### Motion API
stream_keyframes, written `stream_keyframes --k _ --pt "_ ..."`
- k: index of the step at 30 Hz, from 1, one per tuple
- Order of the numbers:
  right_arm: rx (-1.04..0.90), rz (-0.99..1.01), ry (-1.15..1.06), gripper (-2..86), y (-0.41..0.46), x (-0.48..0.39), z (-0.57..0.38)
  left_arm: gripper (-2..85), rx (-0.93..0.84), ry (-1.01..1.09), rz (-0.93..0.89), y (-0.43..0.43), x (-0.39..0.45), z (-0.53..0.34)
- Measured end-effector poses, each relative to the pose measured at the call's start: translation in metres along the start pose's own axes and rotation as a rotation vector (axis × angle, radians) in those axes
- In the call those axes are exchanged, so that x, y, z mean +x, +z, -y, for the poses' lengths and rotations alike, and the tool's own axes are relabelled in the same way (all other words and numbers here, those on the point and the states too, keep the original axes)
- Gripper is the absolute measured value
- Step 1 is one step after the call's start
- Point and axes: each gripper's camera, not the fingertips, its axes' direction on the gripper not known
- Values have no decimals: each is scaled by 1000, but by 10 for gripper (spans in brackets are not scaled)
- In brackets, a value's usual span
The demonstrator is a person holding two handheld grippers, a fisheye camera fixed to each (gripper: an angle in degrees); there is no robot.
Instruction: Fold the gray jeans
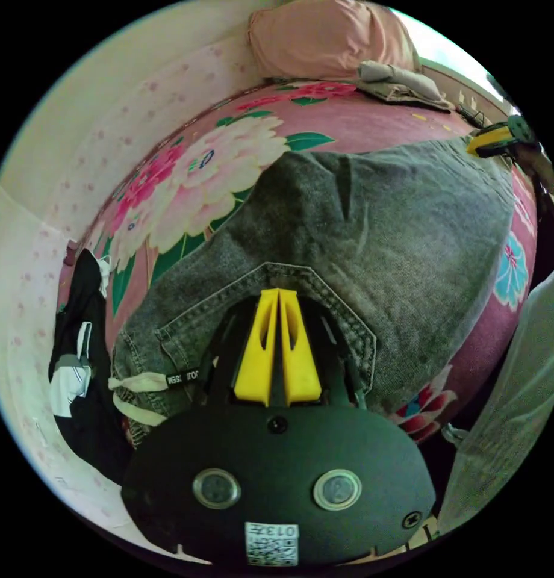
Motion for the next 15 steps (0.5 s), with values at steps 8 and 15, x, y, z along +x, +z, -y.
stream_keyframes --k 8,15 --pt "35 233 176 1 11 173 -119 -4 -95 -38 -166 -68 52 208" --pt "136 31 638 7 -37 392 -318 -3 79 409 -277 -92 287 519"
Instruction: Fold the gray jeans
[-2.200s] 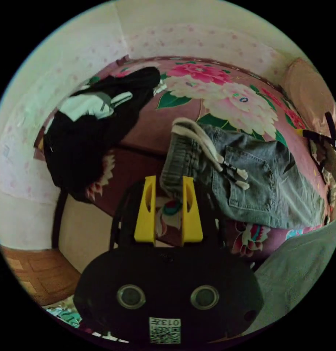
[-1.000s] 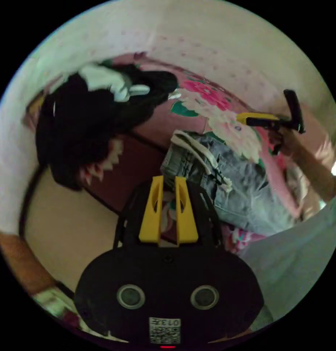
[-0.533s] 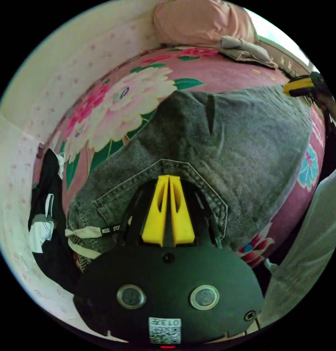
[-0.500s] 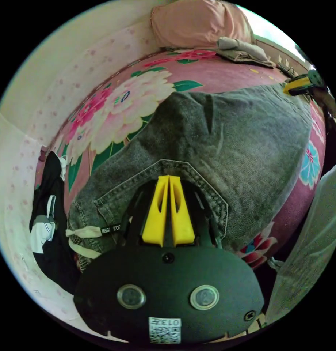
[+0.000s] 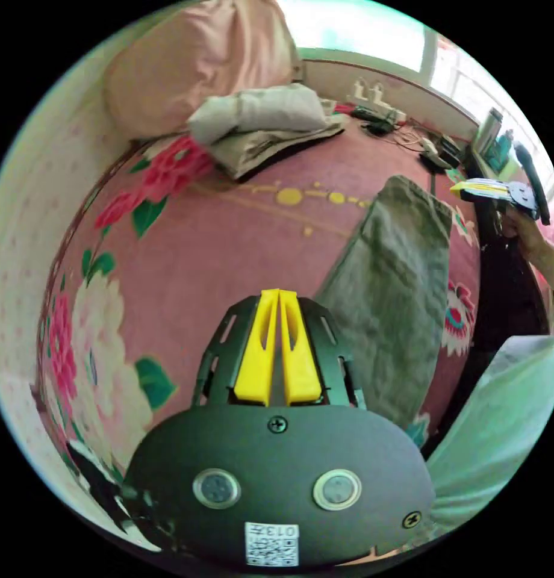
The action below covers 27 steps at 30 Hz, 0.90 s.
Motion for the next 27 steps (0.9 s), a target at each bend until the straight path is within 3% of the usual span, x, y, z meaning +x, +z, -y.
stream_keyframes --k 3,9,11,14,18,24,27 --pt "-70 51 109 15 8 97 -6 -3 -8 178 -19 34 46 146" --pt "-169 245 31 40 27 168 -10 -3 -237 472 -141 81 116 333" --pt "-158 279 -3 46 21 178 -12 -3 -234 519 -123 75 122 355" --pt "-83 316 -40 57 2 198 -15 -3 -189 586 -347 52 124 379" --pt "-65 343 -74 66 -12 225 -15 -3 -250 646 -371 51 135 416" --pt "-29 323 -173 53 -43 249 -14 -3 -143 444 -321 31 110 484" --pt "-52 287 -225 51 -48 251 -17 -3 -193 489 -373 33 120 516"
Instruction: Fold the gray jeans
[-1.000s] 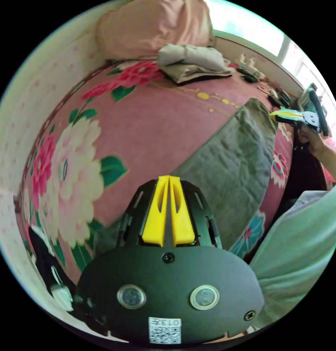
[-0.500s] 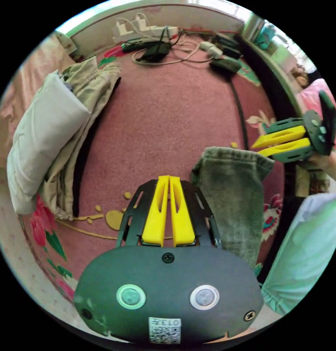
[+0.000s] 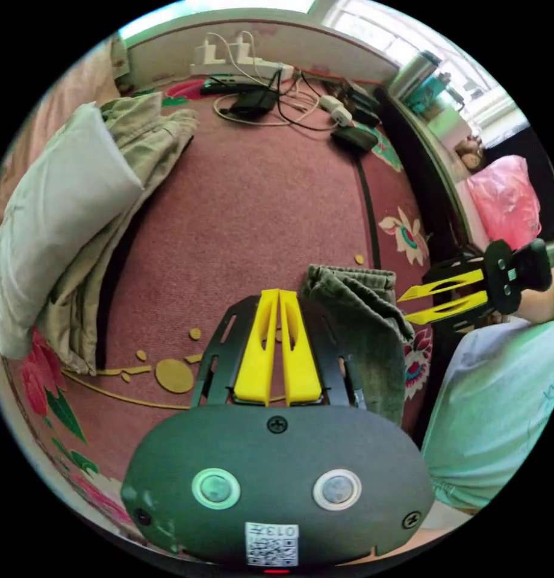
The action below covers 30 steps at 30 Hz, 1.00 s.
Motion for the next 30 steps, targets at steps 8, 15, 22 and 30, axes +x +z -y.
stream_keyframes --k 8,15,22,30 --pt "-9 185 -138 12 -22 20 -6 -3 -97 251 39 -13 26 66" --pt "28 69 154 58 -58 97 -27 -3 -132 312 16 -25 23 95" --pt "-4 -10 325 61 -65 154 -39 -3 -146 238 -87 -39 2 109" --pt "-38 0 208 47 -56 149 -30 -3 -101 211 -73 -56 -2 112"
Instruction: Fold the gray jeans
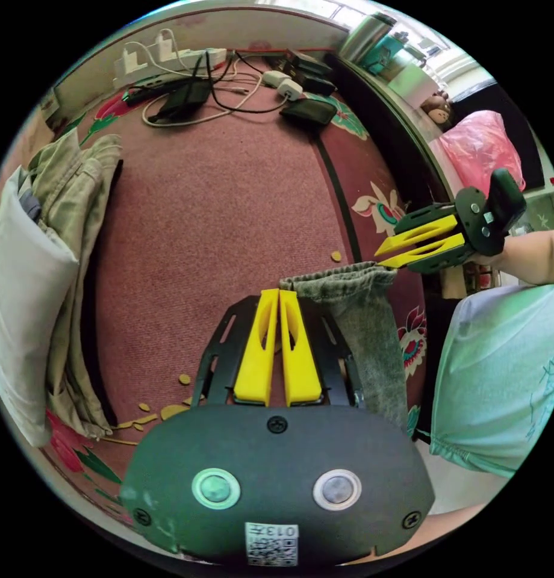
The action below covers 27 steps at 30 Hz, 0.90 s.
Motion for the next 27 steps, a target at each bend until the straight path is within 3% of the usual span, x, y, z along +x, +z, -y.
stream_keyframes --k 11,17,21,24,27 --pt "14 132 50 22 7 16 9 -4 -38 22 25 -2 14 -16" --pt "24 156 47 8 9 12 11 -6 28 -56 31 -6 23 -44" --pt "46 17 3 4 -12 -1 22 -6 271 -73 48 -48 34 -56" --pt "0 -97 -60 4 -4 -22 25 -5 198 -77 131 -38 34 -58" --pt "-25 -114 -14 6 20 -27 18 -3 237 -170 35 -33 27 -85"
